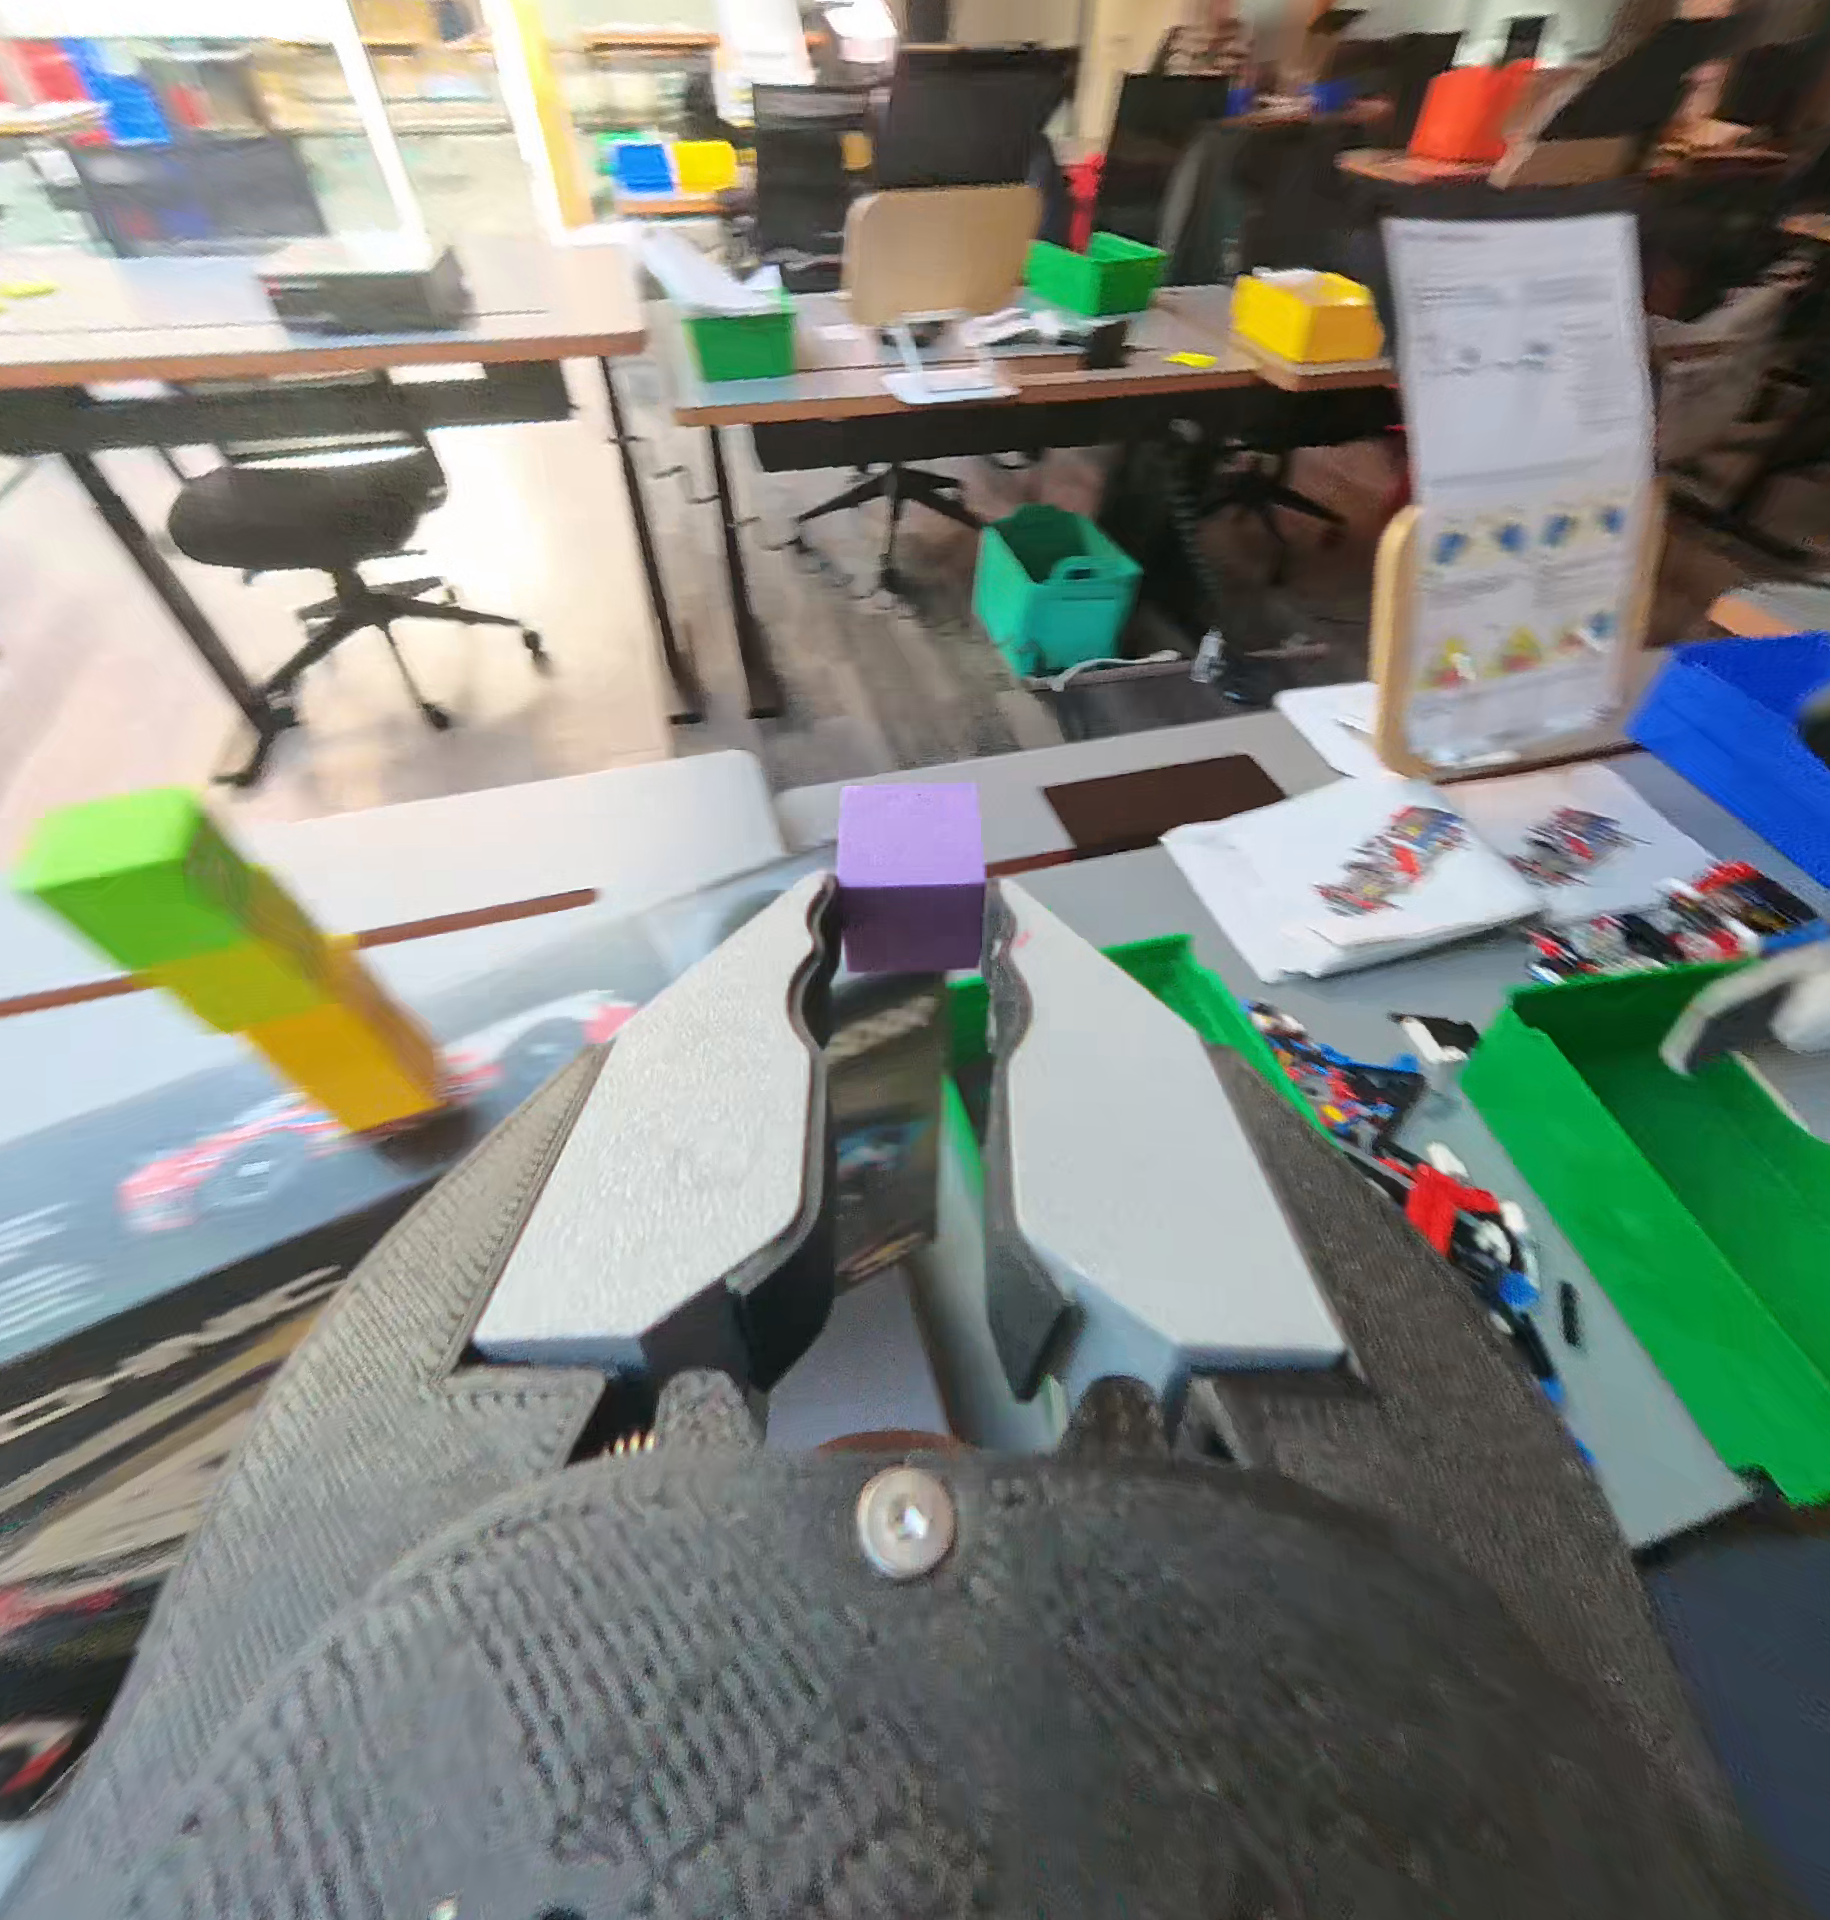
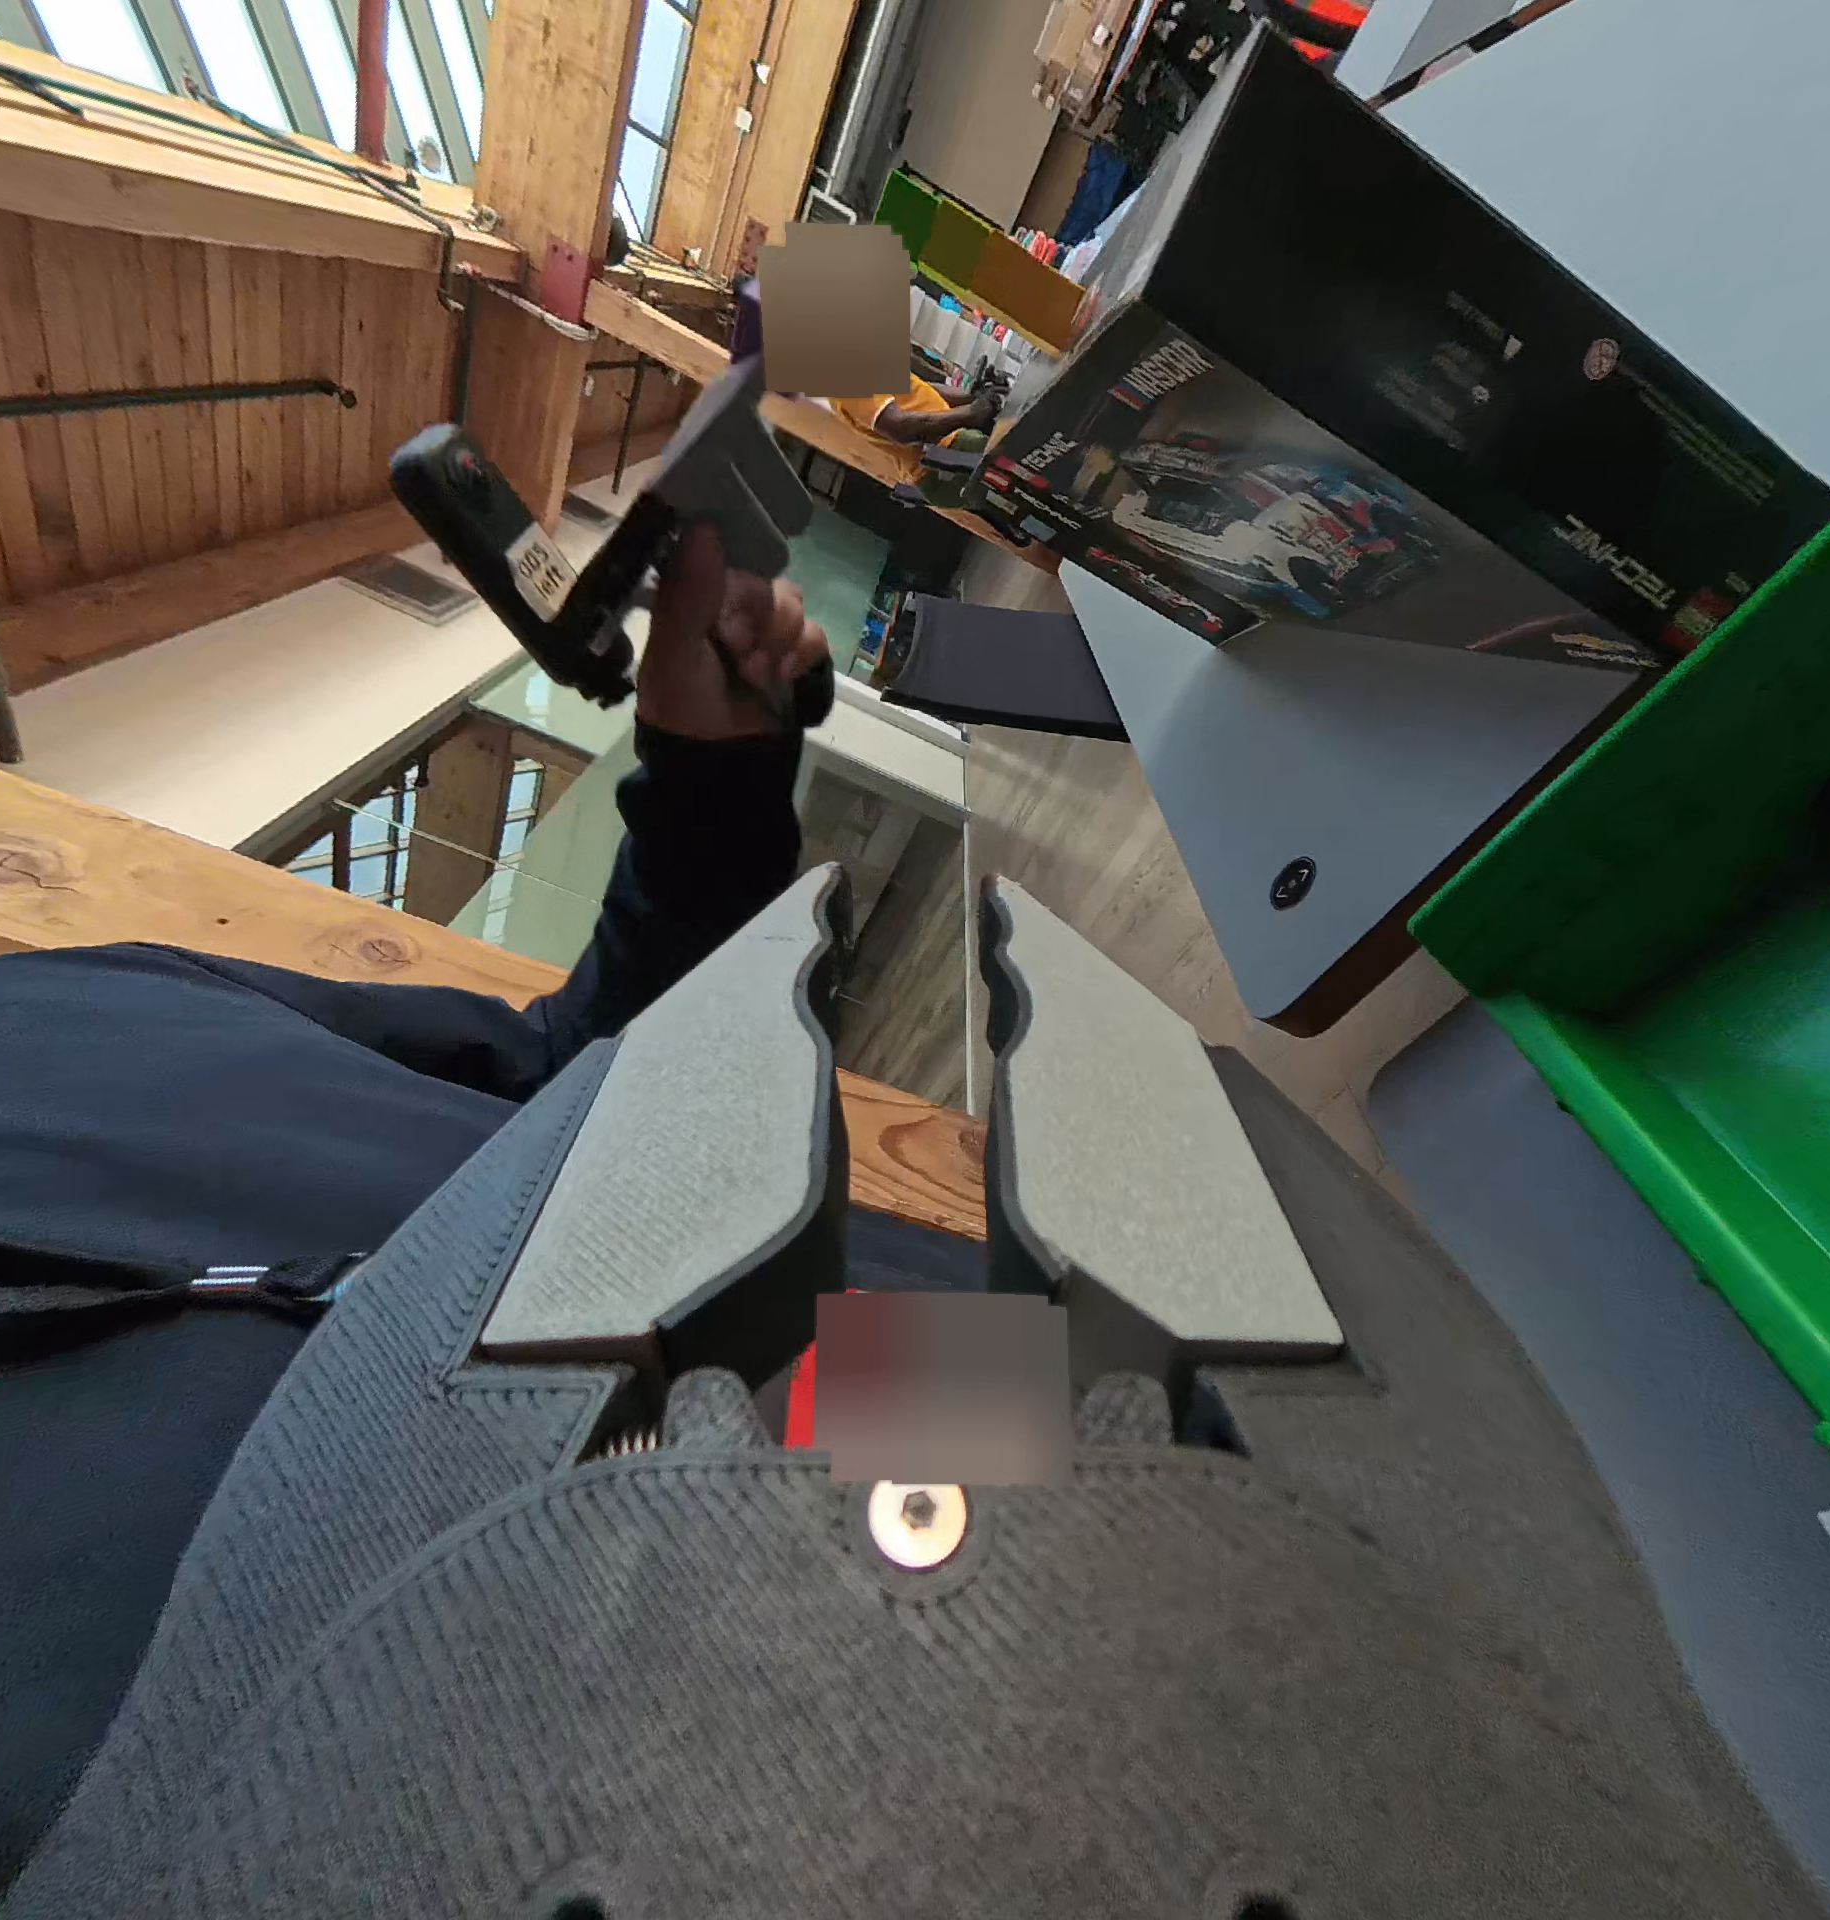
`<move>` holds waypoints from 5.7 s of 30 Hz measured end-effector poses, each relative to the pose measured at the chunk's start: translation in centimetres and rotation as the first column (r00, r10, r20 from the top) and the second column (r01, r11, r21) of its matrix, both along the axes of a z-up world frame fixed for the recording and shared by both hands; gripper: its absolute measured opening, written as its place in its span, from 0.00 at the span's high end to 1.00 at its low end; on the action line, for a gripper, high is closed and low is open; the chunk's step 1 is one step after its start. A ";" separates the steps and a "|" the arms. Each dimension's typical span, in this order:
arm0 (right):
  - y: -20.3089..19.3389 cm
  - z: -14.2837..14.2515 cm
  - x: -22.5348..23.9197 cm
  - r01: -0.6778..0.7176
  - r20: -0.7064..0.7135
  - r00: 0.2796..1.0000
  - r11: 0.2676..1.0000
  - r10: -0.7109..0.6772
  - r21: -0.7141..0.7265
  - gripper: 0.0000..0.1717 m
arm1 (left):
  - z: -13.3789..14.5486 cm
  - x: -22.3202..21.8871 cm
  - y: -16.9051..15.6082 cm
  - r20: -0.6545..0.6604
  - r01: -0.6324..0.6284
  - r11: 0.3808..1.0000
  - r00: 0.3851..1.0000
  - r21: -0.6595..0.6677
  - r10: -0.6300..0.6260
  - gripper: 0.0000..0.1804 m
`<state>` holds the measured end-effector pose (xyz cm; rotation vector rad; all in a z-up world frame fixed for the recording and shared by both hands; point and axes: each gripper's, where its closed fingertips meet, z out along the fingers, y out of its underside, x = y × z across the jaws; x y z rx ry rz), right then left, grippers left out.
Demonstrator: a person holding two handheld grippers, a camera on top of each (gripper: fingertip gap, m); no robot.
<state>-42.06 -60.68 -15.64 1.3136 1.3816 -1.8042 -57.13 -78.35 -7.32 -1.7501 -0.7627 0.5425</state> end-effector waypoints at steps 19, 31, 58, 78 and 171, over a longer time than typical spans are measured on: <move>2.7 -1.5 1.3 0.000 -0.003 1.000 1.000 0.000 -0.007 0.90 | 2.5 -11.2 -11.3 0.109 -0.320 0.947 0.941 -0.029 0.321 0.86; 2.7 -1.5 1.4 0.011 -0.003 1.000 1.000 -0.011 -0.005 0.90 | 1.8 -11.7 -11.0 0.105 -0.319 0.946 0.941 -0.051 0.323 0.86; 2.8 -1.5 1.1 0.017 -0.002 1.000 1.000 -0.017 -0.010 0.91 | 0.9 -12.2 -10.7 0.111 -0.321 0.944 0.938 -0.075 0.327 0.86; 3.1 -1.4 0.8 0.014 -0.011 1.000 1.000 -0.014 -0.007 0.92 | 2.0 -10.2 -11.4 0.090 -0.334 0.942 0.938 -0.036 0.335 0.57; 15.7 -9.3 3.1 0.188 -0.109 0.981 0.915 -0.159 0.357 0.94 | -3.4 -5.5 1.4 0.227 0.254 0.908 0.956 -0.333 -0.184 0.73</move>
